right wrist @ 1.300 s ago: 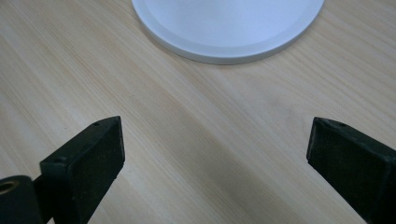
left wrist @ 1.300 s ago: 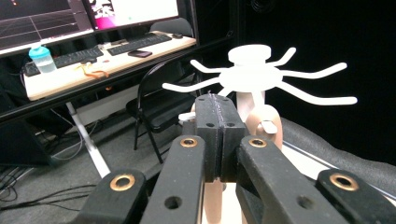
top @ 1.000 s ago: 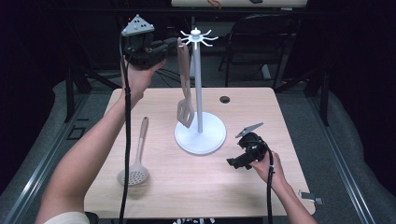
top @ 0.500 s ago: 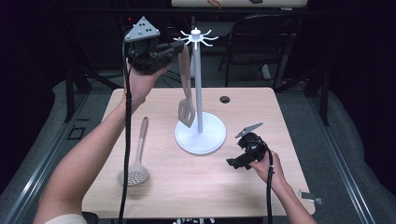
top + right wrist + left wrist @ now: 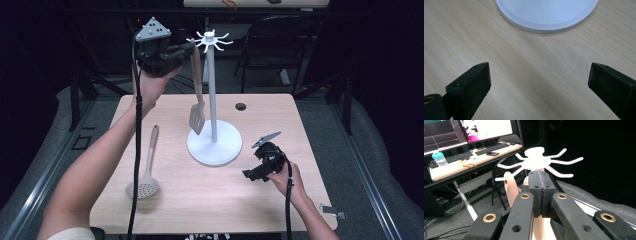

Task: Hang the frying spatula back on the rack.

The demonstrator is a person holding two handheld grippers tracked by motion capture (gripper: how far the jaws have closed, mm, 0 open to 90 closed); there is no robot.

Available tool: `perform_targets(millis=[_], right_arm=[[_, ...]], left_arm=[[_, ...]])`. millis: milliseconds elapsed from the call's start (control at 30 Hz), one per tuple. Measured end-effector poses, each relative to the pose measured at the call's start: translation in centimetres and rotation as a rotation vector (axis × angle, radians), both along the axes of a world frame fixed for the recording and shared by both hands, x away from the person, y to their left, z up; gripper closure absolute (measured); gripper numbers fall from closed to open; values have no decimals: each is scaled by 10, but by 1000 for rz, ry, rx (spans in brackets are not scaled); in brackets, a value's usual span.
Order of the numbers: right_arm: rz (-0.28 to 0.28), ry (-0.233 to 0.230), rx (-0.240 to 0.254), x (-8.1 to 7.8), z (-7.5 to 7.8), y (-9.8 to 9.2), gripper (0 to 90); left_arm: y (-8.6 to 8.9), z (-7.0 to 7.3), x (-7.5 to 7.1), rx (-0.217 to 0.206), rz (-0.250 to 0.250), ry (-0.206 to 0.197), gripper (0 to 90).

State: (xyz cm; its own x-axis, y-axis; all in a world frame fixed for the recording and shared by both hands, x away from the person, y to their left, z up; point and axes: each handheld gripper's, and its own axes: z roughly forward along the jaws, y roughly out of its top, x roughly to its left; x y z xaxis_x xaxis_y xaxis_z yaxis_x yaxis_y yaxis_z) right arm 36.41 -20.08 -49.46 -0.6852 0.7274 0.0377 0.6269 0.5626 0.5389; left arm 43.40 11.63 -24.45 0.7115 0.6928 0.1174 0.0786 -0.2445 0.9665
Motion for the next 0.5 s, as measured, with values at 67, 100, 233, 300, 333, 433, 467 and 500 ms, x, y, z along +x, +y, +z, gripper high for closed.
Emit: perform_targets(millis=[67, 100, 233, 300, 333, 433, 467, 500], right_arm=[[0, 1, 0, 0, 0, 0, 40], [0, 1, 0, 0, 0, 0, 41], [-1, 5, 9, 0, -1, 0, 41], [-5, 4, 10, 0, -1, 1, 41], [-1, 4, 2, 0, -1, 0, 41], [-1, 5, 3, 0, -1, 0, 41], [-1, 6, 3, 0, -1, 0, 41], [0, 6, 2, 0, -1, 0, 41]], left_arm=[[1, 0, 1, -1, 2, 3, 900], [1, 0, 2, -1, 4, 3, 900], [2, 0, 3, 1, 9, 6, 900], [2, -1, 4, 0, 12, 6, 900], [2, -1, 5, 0, 13, 8, 900], [2, 0, 7, 1, 16, 12, 900], [2, -1, 8, -1, 15, 14, 900], [3, -1, 8, -4, 16, 15, 900]])
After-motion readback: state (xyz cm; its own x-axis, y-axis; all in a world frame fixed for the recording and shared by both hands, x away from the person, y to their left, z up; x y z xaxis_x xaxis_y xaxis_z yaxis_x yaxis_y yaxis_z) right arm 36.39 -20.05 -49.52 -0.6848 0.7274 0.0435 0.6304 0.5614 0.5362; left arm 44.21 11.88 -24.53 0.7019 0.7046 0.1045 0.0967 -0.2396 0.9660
